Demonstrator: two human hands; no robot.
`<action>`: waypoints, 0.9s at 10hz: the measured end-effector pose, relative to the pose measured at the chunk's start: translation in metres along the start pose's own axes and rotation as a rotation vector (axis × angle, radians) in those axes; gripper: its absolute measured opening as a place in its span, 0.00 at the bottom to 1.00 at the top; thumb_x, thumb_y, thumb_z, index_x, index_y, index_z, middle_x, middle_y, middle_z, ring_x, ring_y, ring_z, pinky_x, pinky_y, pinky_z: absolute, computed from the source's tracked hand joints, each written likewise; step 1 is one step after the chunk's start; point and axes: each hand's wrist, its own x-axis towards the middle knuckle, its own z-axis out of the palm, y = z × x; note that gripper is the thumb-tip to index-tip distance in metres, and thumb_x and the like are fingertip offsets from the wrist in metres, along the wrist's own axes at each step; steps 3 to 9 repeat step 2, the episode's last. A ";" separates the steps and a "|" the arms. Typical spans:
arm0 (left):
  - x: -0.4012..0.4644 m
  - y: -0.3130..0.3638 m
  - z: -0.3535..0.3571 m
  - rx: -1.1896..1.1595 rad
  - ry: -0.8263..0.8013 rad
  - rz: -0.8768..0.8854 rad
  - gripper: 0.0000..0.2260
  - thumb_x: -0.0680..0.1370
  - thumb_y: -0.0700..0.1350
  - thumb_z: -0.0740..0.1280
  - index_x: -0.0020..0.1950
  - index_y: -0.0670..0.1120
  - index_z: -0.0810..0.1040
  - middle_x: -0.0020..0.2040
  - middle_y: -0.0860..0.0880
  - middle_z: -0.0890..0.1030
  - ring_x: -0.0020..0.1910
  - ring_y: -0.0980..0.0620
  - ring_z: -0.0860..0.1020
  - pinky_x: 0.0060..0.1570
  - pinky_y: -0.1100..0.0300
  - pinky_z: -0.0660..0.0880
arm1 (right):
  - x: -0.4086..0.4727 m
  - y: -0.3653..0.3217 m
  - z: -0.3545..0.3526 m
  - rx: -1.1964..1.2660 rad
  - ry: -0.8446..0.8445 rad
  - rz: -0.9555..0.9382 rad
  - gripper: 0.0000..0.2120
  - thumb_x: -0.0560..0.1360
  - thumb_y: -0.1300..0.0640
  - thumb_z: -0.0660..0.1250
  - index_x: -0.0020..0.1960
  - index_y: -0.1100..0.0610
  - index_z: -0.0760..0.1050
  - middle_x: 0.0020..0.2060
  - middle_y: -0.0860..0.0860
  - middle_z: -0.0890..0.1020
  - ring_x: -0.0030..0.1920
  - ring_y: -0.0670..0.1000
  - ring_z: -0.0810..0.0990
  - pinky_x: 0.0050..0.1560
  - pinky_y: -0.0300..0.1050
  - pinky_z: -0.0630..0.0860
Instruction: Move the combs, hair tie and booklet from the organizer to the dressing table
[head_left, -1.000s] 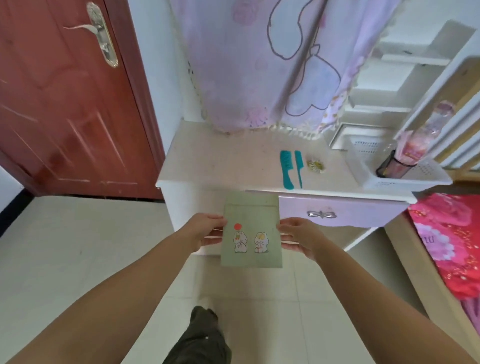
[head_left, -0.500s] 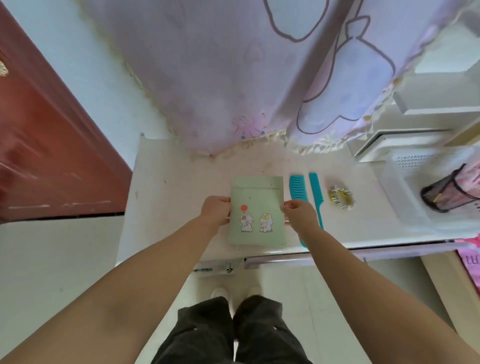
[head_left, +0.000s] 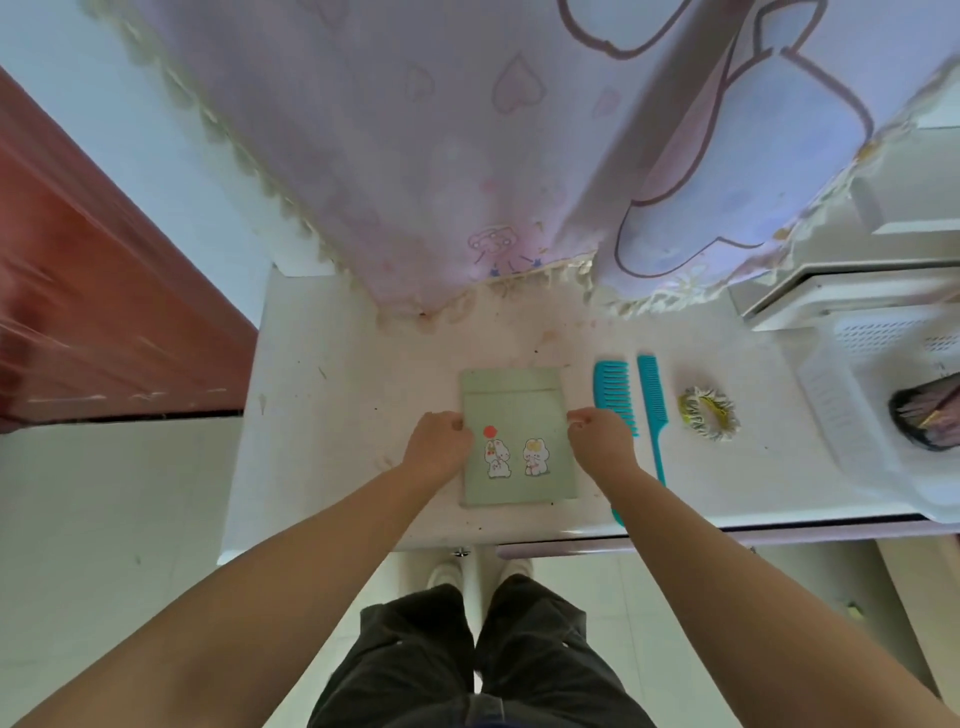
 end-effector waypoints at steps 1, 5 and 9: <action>-0.010 -0.017 -0.004 0.458 -0.018 0.196 0.14 0.78 0.44 0.56 0.59 0.43 0.74 0.57 0.42 0.72 0.55 0.44 0.71 0.53 0.51 0.72 | -0.005 -0.018 -0.030 -0.034 -0.129 0.026 0.18 0.75 0.62 0.58 0.64 0.57 0.74 0.61 0.56 0.78 0.57 0.56 0.77 0.56 0.48 0.74; -0.025 -0.039 0.002 0.687 -0.009 0.318 0.18 0.78 0.45 0.54 0.67 0.47 0.64 0.68 0.45 0.65 0.67 0.44 0.63 0.63 0.48 0.65 | -0.018 -0.039 -0.080 0.093 -0.198 -0.107 0.10 0.76 0.59 0.61 0.53 0.54 0.79 0.54 0.55 0.83 0.50 0.52 0.82 0.53 0.49 0.77; -0.025 -0.039 0.002 0.687 -0.009 0.318 0.18 0.78 0.45 0.54 0.67 0.47 0.64 0.68 0.45 0.65 0.67 0.44 0.63 0.63 0.48 0.65 | -0.018 -0.039 -0.080 0.093 -0.198 -0.107 0.10 0.76 0.59 0.61 0.53 0.54 0.79 0.54 0.55 0.83 0.50 0.52 0.82 0.53 0.49 0.77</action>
